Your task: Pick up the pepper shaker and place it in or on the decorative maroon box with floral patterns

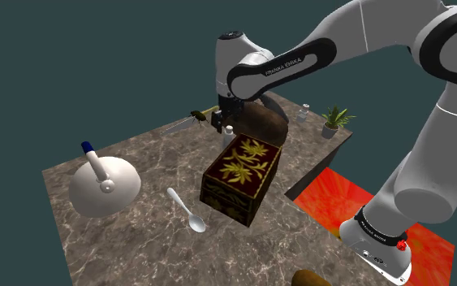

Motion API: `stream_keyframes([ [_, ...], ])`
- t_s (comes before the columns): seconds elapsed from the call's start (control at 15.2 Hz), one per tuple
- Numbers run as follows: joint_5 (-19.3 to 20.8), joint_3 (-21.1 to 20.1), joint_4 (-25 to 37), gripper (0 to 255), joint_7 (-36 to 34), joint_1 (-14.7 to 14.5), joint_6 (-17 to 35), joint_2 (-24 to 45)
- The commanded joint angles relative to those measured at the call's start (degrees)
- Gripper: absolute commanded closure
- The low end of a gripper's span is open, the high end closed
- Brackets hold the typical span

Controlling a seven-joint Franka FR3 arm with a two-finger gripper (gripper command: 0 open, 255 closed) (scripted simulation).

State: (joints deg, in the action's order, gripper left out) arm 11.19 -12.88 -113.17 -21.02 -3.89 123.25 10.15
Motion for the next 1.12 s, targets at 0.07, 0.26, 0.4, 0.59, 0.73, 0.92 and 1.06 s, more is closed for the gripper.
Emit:
stream_keyframes([
  [0.07, 0.6, 0.2, -0.8, 0, -0.4, 0.0, 2.0, 1.2],
  [0.26, 1.0, 0.4, -1.6, 0, -0.8, 0.0, 3.7, 2.2],
  [0.4, 1.0, 0.4, -1.6, 0, -0.8, 0.0, 3.7, 2.2],
  [0.59, 1.0, 0.4, -1.6, 0, -0.8, 0.0, 3.7, 2.2],
  [0.73, 1.0, 0.4, -1.6, 0, -0.8, 0.0, 3.7, 2.2],
  [0.92, 1.0, 0.4, -1.6, 255, -0.8, 0.0, 3.7, 2.2],
  [1.06, 1.0, 0.4, -1.6, 255, -0.8, 0.0, 3.7, 2.1],
])
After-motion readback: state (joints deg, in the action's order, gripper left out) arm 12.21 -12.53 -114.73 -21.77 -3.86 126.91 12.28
